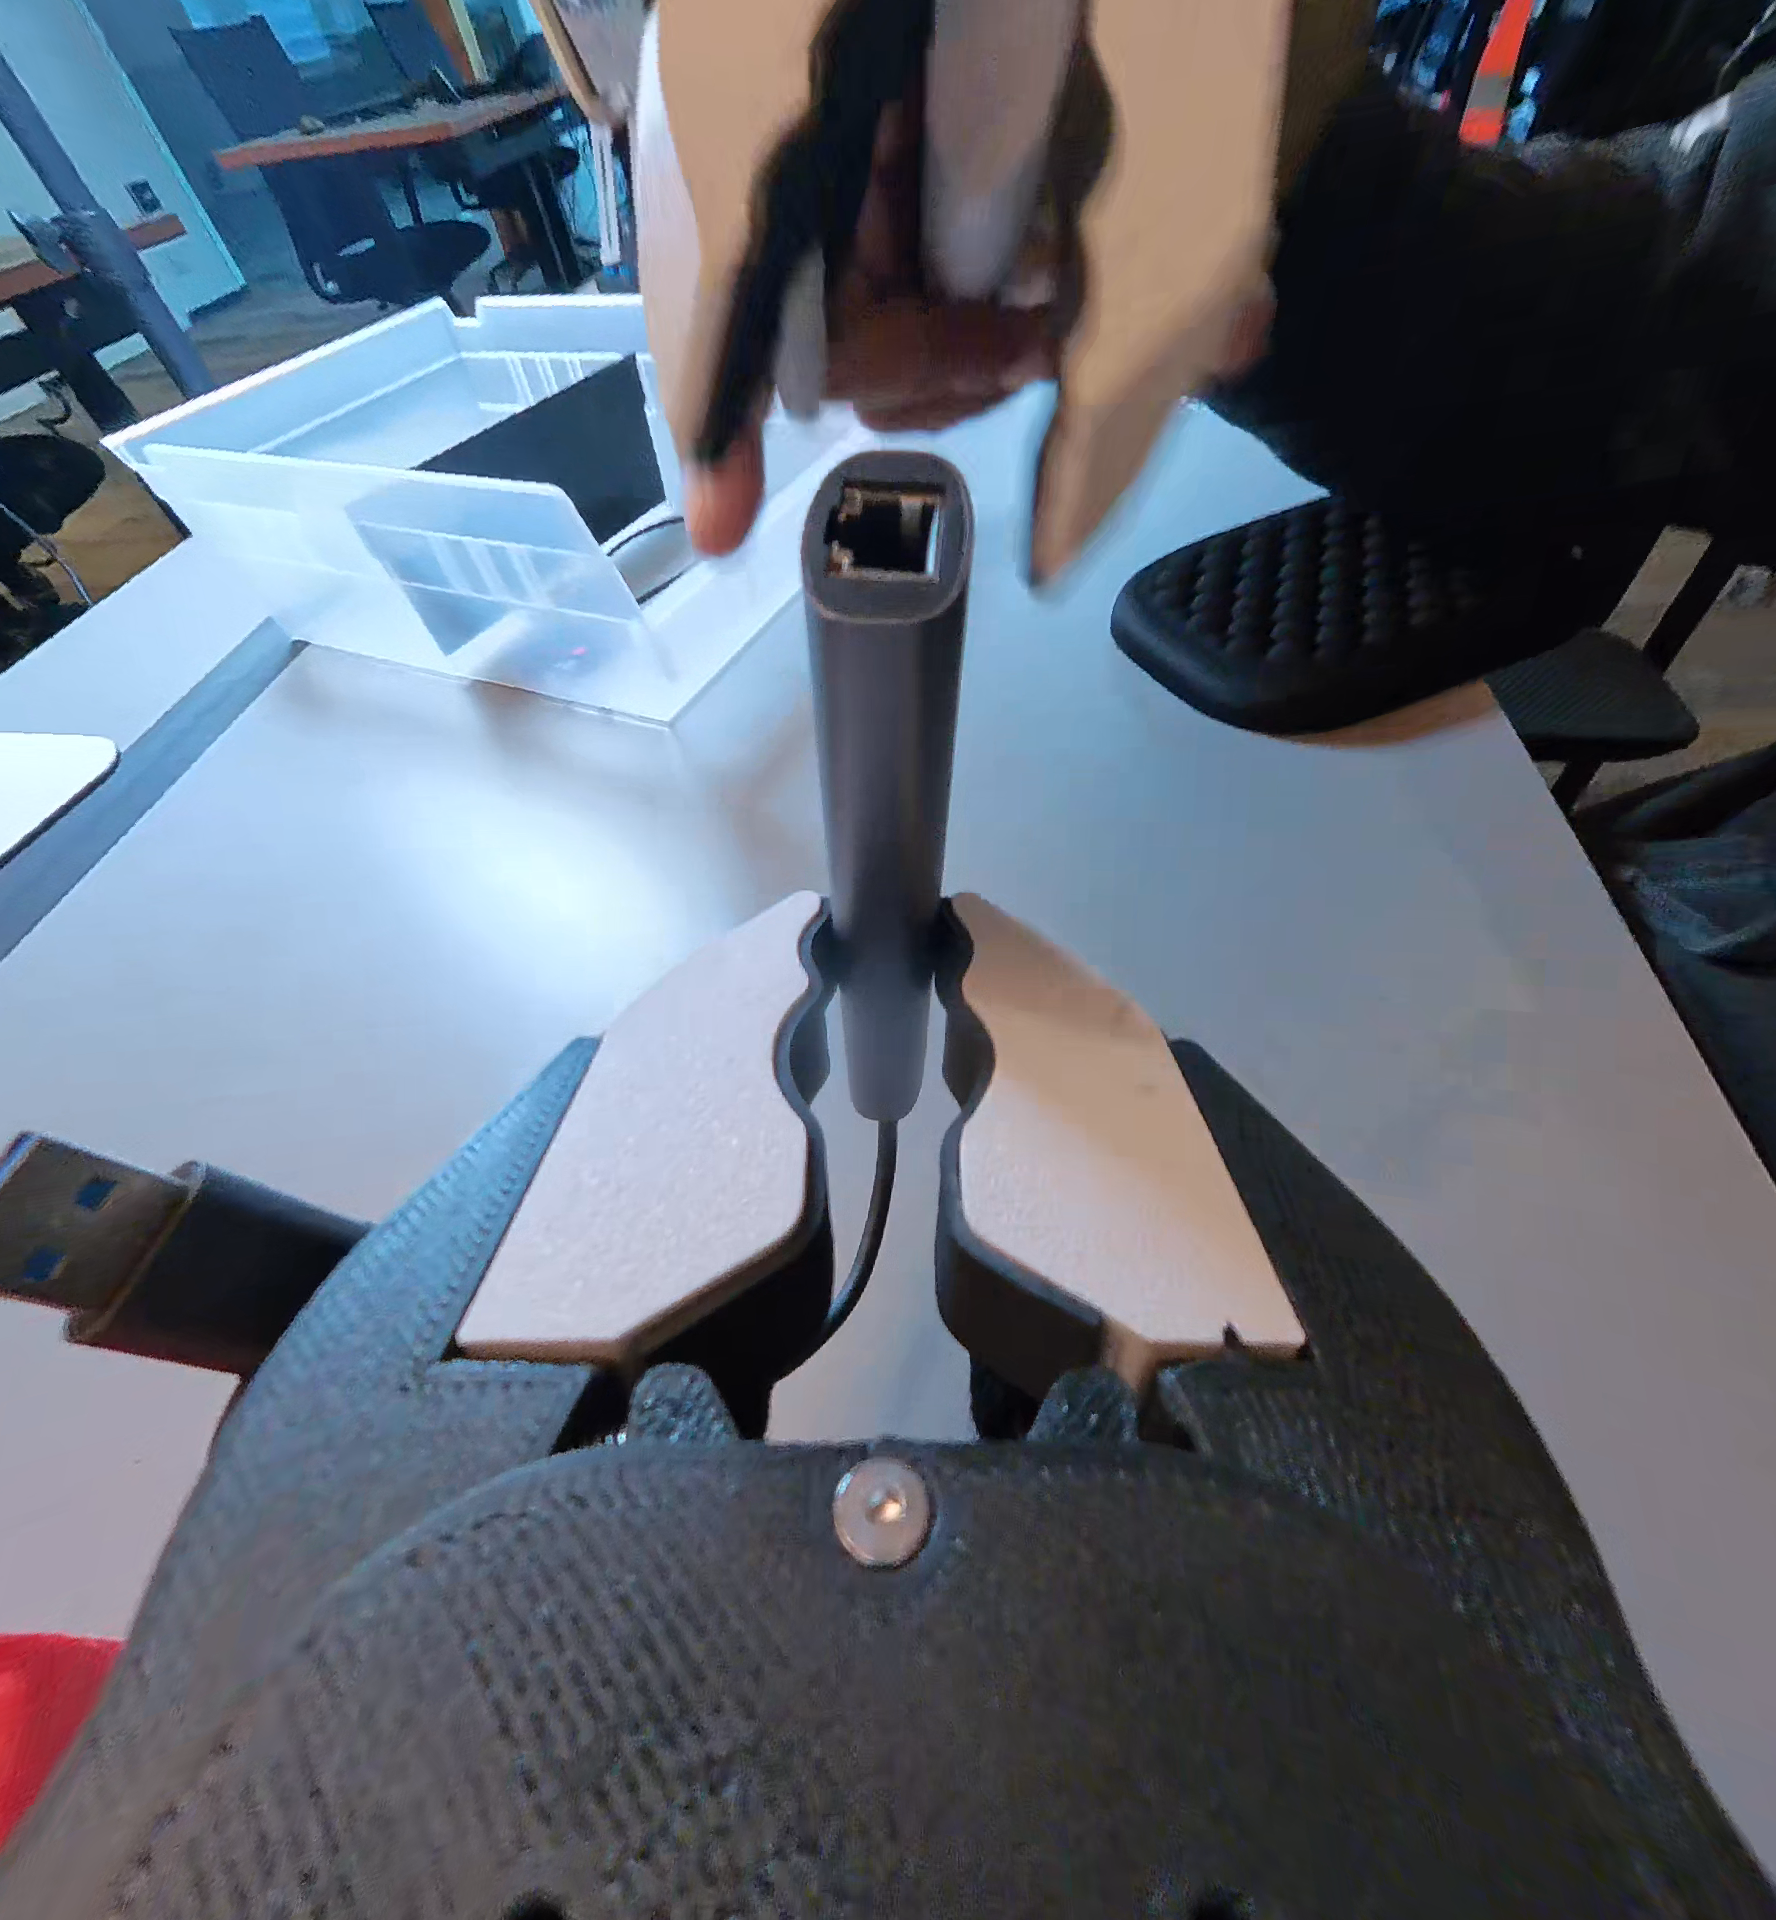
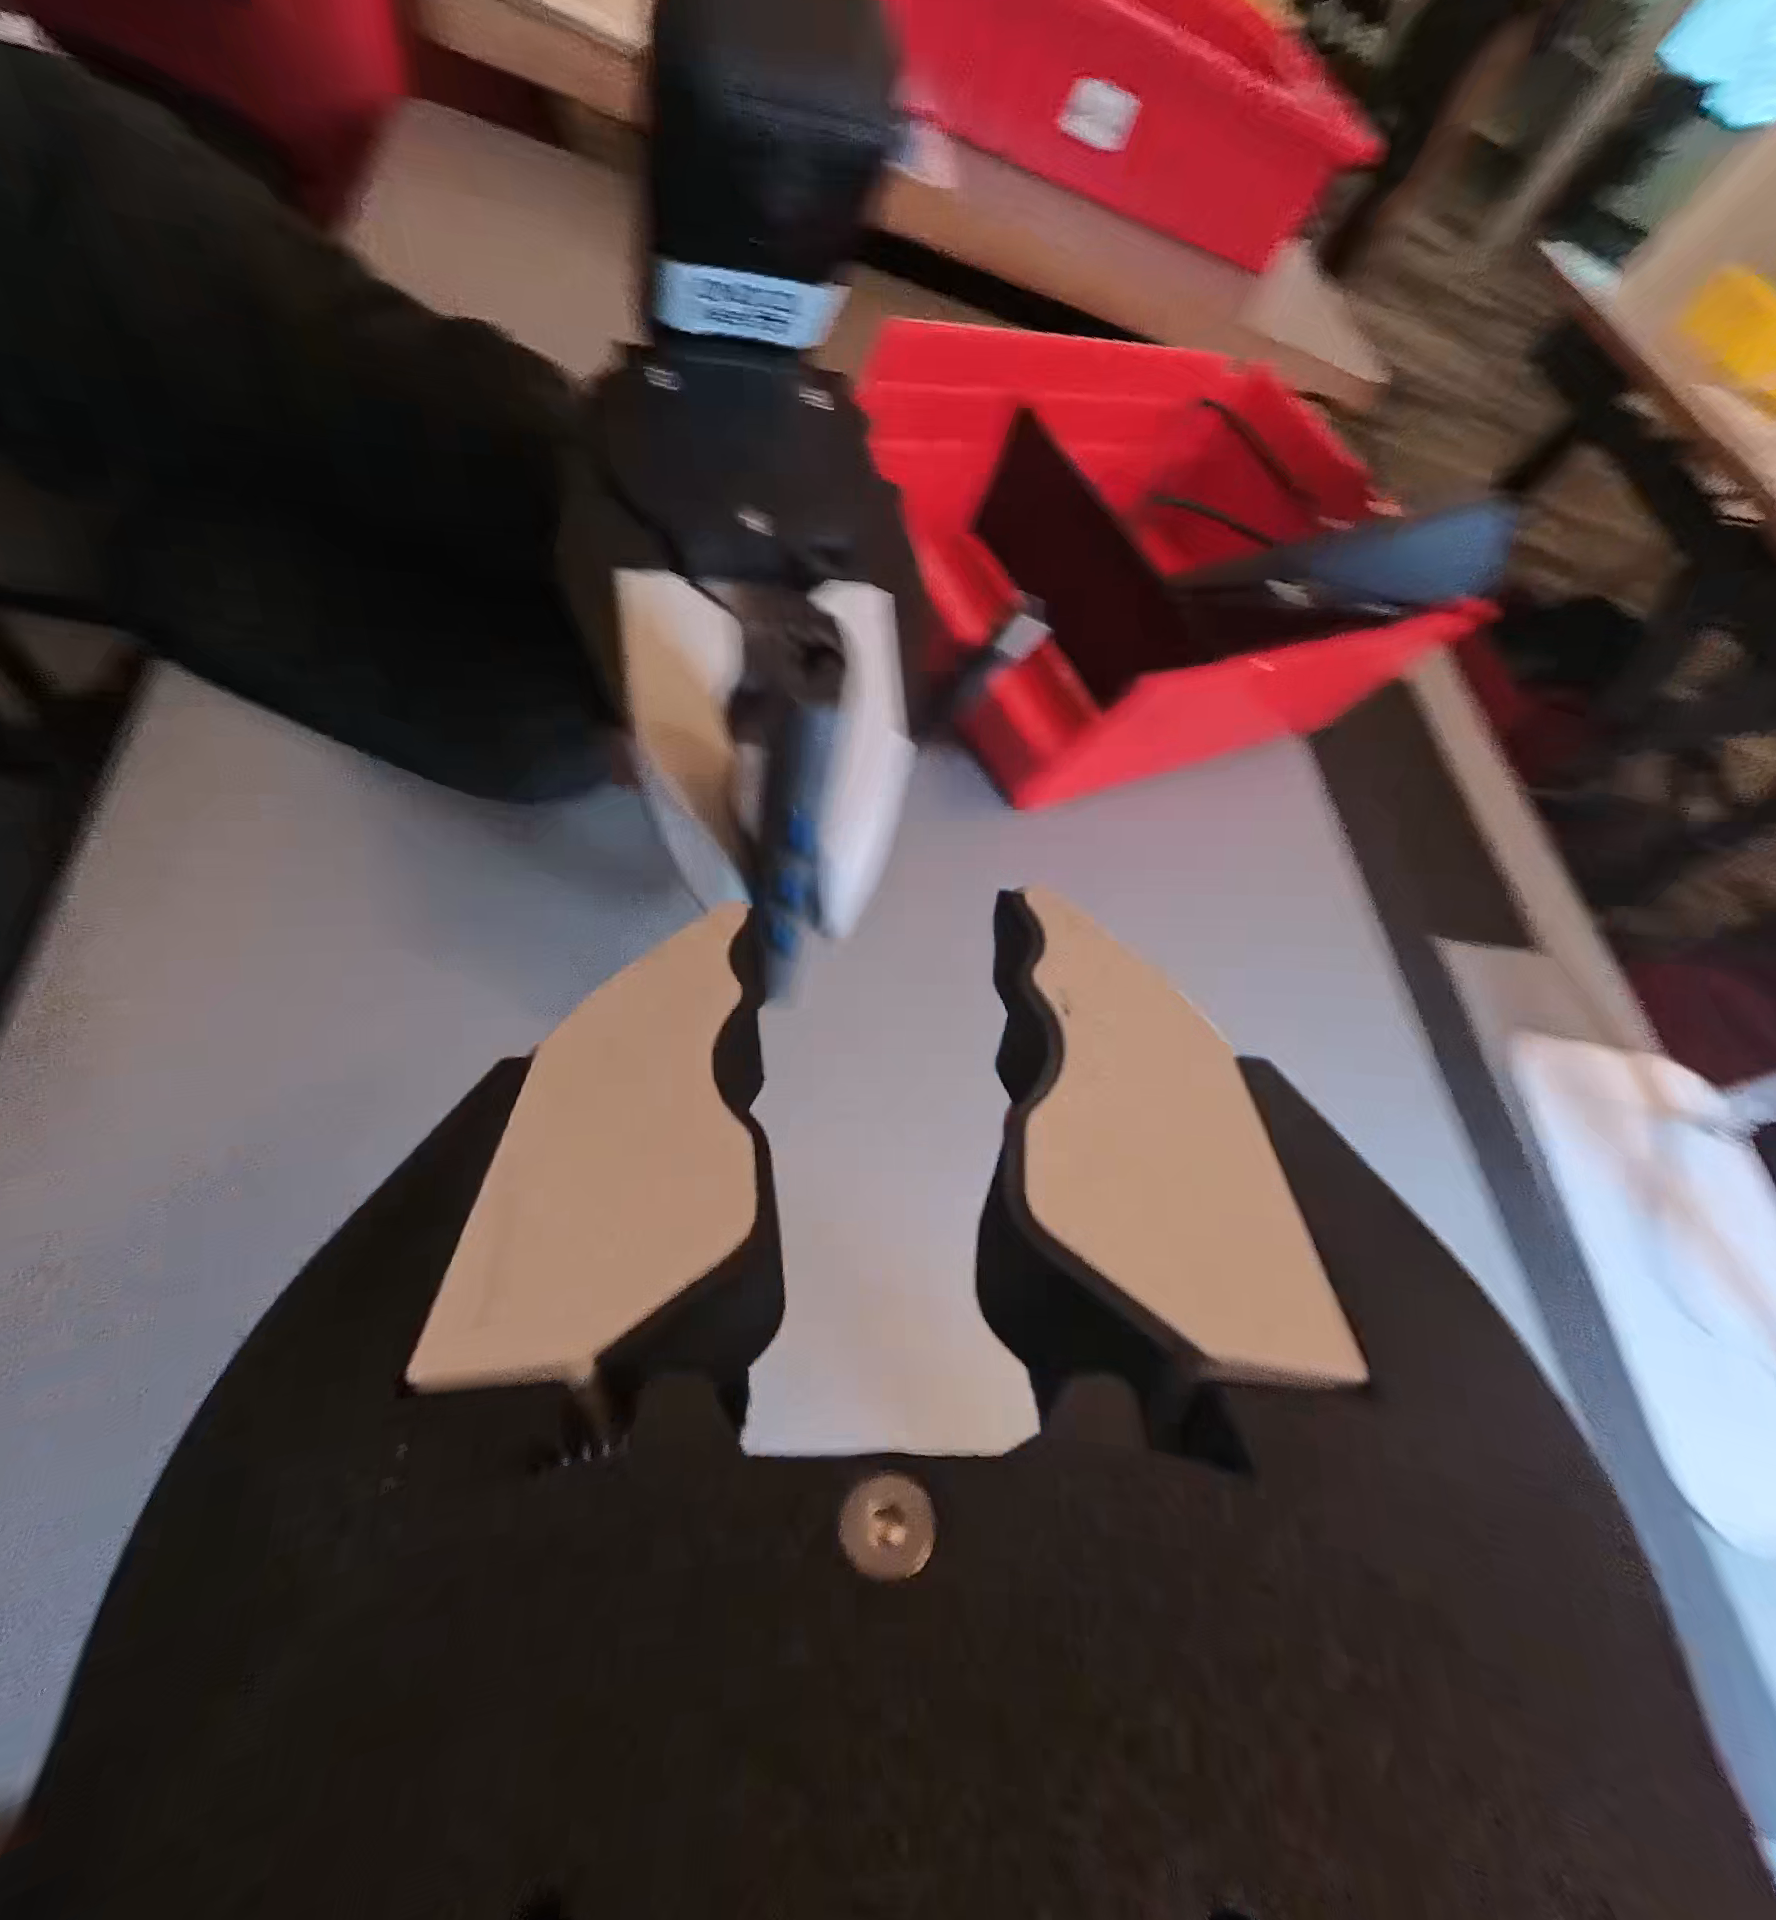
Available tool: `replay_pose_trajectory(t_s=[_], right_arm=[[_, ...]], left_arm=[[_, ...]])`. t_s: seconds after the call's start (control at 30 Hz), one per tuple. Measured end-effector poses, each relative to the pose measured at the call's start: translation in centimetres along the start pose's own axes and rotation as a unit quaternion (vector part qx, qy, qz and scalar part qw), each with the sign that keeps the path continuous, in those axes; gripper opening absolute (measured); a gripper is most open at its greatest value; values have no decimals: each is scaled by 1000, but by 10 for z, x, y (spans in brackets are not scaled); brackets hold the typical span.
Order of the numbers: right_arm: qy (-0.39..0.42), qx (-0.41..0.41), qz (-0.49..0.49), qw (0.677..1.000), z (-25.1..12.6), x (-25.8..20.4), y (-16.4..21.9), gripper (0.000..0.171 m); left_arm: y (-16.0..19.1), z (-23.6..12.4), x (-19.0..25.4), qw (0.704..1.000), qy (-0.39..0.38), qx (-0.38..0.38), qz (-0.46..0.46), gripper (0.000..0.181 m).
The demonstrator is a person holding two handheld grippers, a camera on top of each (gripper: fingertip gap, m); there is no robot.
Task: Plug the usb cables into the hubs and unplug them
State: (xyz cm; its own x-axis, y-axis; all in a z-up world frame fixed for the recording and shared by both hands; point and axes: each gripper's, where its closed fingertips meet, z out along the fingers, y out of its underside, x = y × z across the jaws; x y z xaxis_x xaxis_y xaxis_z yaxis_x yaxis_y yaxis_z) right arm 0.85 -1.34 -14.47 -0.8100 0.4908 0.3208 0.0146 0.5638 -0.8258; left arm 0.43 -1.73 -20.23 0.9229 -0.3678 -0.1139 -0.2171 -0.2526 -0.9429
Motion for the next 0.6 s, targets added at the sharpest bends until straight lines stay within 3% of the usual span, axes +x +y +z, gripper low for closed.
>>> replay_pose_trajectory(t_s=[0.07, 0.1, 0.2, 0.27, 0.37, 0.47, 0.6], right_arm=[[-14, -8, -3, 1000, 33, -17, -4, 38], [-15, -14, -10, 1000, 41, -20, -5, 18], [-6, -35, -29, 999, 32, -11, -8, 17], [26, -45, -23, 998, 4, 12, -13, 17], [125, -69, -15, 990, -59, 72, -17, 17], [230, -123, -4, 965, -131, 140, -7, 17], [340, -188, 20, 921, -201, 219, 29, 18]], left_arm=[[4, 4, 5, 1000, 2, -19, 17, 17], [7, 4, 6, 999, 0, -28, 26, 18], [-14, -12, 5, 999, 1, 36, 13, 33], [-44, -38, -5, 993, -12, 117, -17, 46], [-71, -76, -26, 976, -71, 203, -24, 43], [-65, -82, -42, 973, -104, 201, -48, 42], [-40, -56, -44, 982, -97, 144, -68, 42]])
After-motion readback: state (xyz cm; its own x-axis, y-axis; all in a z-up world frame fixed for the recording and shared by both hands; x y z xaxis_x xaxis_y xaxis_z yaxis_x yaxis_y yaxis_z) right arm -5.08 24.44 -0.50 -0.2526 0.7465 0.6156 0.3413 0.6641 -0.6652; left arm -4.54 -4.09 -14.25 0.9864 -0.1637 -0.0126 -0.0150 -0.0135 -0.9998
